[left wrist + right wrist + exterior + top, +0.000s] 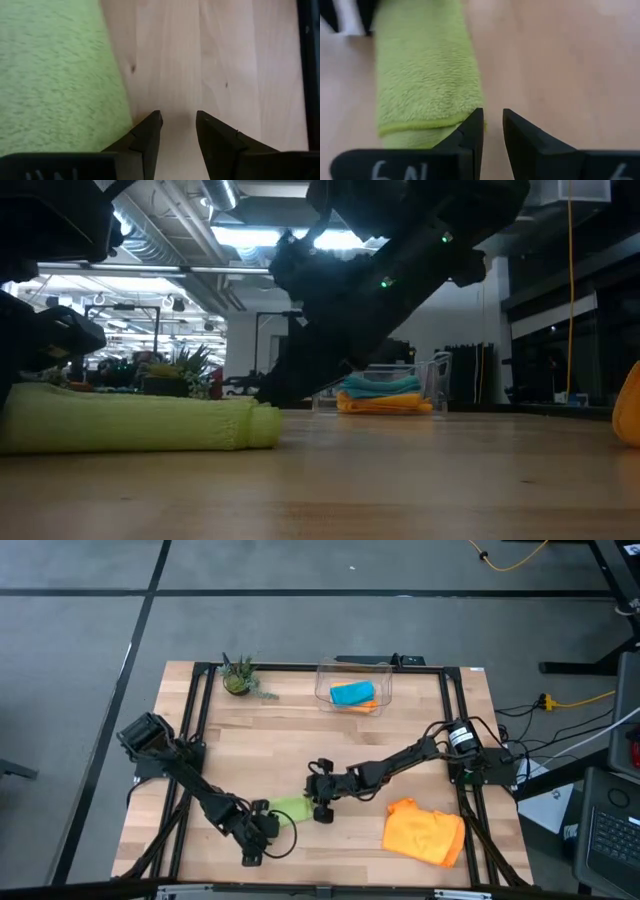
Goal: Fold microfiber towels
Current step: Fold the green towel on the table, then put the green towel into the transparent bin, then fold the orange towel on the table
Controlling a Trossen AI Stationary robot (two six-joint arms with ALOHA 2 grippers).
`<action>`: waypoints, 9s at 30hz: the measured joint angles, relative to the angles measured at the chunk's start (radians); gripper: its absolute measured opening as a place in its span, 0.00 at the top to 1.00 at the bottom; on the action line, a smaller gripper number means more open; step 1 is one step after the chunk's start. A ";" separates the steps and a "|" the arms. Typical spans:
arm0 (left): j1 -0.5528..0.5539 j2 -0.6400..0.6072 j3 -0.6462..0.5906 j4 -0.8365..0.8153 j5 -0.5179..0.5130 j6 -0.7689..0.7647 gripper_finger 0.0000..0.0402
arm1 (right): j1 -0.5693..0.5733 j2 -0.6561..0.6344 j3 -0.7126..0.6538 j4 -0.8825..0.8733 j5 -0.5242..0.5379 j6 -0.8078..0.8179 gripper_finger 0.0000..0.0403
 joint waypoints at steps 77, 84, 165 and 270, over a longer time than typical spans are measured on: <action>0.339 -0.508 -0.284 0.079 -0.020 0.227 0.90 | 0.186 -0.004 0.213 -0.364 0.217 -0.568 0.32; 0.355 -0.409 -0.318 0.171 -0.059 0.111 0.90 | 0.176 -0.004 0.143 -0.329 0.260 -0.645 0.29; 0.370 -0.294 -0.222 0.245 -0.017 0.232 0.90 | -0.103 -0.379 0.137 -0.775 0.669 -0.401 0.96; 0.433 -0.661 -0.033 0.002 -0.015 0.444 0.90 | -0.204 -0.477 0.455 -1.587 0.084 0.375 0.32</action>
